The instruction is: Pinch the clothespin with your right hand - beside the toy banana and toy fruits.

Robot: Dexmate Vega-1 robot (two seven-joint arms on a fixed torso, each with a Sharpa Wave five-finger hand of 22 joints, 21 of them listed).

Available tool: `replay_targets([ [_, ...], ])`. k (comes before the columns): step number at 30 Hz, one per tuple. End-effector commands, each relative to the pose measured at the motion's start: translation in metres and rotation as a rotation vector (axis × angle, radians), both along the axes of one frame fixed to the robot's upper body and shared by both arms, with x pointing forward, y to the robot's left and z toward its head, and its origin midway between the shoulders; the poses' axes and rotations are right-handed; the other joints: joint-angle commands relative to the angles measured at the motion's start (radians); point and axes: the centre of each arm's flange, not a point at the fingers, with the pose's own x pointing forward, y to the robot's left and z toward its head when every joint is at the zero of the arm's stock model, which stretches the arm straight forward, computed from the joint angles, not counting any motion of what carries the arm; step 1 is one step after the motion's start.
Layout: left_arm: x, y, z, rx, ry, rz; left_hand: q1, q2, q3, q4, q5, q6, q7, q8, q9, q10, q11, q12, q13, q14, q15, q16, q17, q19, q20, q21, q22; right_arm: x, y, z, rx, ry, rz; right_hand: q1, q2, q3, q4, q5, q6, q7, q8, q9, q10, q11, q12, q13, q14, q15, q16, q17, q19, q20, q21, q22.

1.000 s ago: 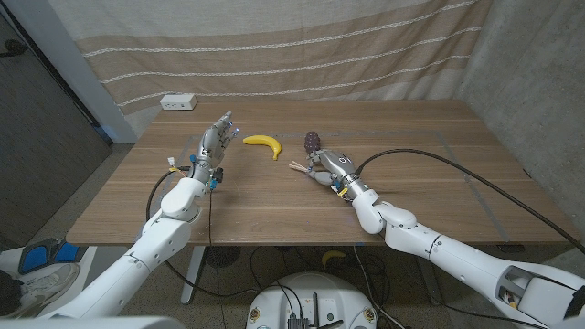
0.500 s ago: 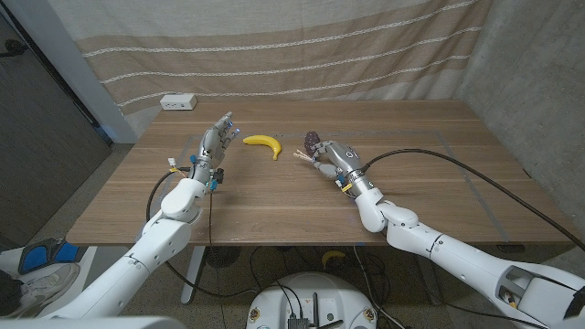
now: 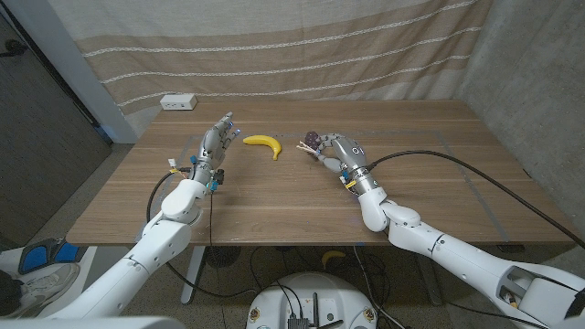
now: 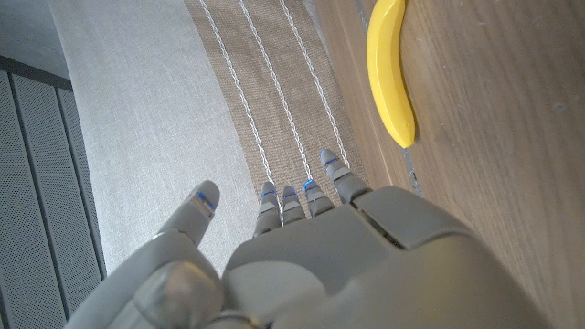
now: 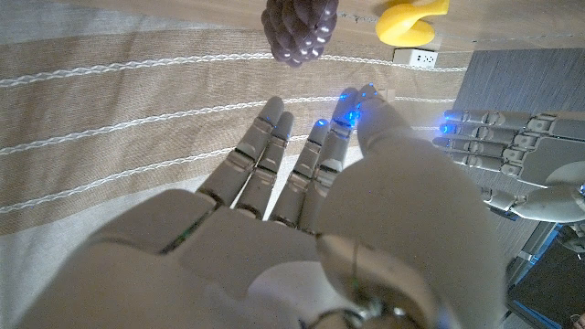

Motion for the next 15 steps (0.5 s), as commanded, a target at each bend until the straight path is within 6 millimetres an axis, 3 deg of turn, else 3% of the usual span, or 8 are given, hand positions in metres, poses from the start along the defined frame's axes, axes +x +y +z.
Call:
replay_targets([
  [1, -0.005, -0.001, -0.001, -0.006, -0.008, 0.007, 0.003, 0.024, 0.002, -0.004, -0.001, -0.003, -0.002, 0.001, 0.003, -0.008, -0.006, 0.000, 0.005, 0.000, -0.012, 0.001, 0.001, 0.002, 0.006, -0.001, 0.003, -0.010, -0.010, 0.012, 0.050, -0.062, 0.025, 0.012, -0.011, 0.011, 0.002, 0.011, 0.004, 0.006, 0.012, 0.032, -0.004, -0.001, -0.006, 0.006, 0.007, -0.179, -0.011, -0.002, 0.004, -0.031, 0.009, 0.002],
  [15, -0.011, -0.005, -0.003, 0.001, -0.015, 0.013, 0.002, 0.020, -0.001, -0.012, -0.002, -0.003, -0.004, 0.001, 0.003, -0.011, -0.007, -0.001, 0.005, 0.001, -0.013, 0.001, 0.001, 0.003, 0.007, -0.001, 0.003, -0.019, -0.018, 0.022, 0.059, -0.099, 0.037, 0.001, -0.031, 0.022, 0.007, 0.026, 0.012, 0.011, 0.033, 0.055, -0.021, -0.005, -0.017, 0.013, -0.002, -0.174, -0.037, -0.011, -0.007, -0.026, 0.006, 0.001],
])
